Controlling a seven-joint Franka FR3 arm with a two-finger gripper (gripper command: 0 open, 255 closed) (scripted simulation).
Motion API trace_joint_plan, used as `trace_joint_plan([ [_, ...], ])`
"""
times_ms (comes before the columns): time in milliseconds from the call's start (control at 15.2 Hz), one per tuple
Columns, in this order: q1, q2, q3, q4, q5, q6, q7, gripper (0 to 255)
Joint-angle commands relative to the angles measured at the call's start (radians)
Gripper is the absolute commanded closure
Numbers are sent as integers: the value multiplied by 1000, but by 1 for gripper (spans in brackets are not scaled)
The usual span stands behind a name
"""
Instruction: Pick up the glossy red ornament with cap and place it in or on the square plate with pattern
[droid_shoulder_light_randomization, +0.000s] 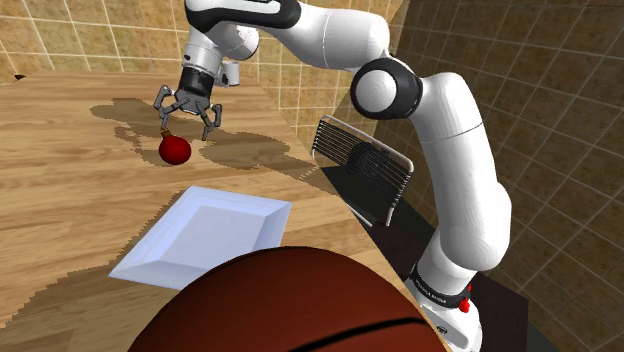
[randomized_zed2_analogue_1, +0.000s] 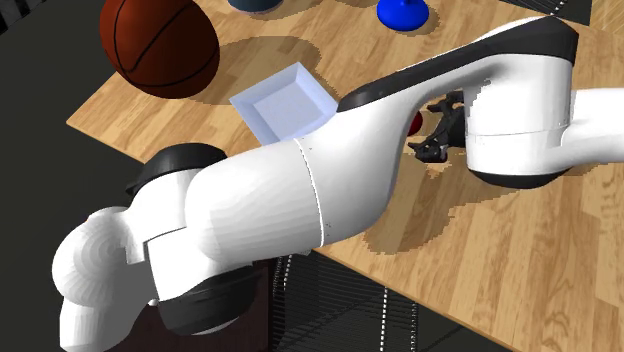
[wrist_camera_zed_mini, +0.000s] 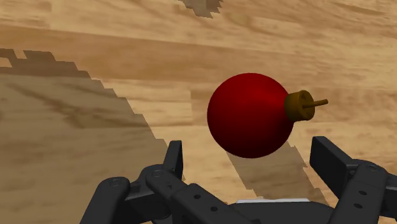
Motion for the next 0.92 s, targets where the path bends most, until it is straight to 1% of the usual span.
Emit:
trace_joint_plan([
  [0,4,11,2,-6,8,18,5,0],
  [396,20,-19,5,-113,15,99,-14,0],
  [858,20,-19,5,-113,15,99,-14,0],
])
